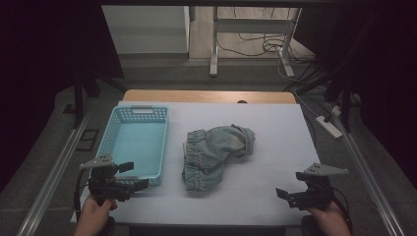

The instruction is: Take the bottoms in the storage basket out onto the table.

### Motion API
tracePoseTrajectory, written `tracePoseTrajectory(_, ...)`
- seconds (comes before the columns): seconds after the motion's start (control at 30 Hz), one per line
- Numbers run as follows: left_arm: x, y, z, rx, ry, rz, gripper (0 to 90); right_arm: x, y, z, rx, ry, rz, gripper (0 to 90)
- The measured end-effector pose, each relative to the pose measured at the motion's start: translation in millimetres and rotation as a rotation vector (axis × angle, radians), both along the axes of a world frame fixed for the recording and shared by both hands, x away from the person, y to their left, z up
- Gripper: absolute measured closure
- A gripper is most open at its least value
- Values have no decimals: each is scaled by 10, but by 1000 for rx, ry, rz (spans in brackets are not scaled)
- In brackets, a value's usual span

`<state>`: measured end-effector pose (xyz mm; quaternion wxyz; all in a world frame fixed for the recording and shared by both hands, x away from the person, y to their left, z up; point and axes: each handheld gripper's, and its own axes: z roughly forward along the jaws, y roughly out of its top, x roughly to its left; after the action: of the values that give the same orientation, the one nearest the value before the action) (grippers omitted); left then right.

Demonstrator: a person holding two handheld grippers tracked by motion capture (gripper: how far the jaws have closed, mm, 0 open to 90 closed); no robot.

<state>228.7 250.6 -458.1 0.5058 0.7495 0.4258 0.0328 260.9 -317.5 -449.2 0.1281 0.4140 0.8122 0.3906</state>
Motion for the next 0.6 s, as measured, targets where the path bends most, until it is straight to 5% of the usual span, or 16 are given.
tracePoseTrajectory(0.6,-150,169,-100,20,20,58,0,-5,4,1,-5,-4,3,18)
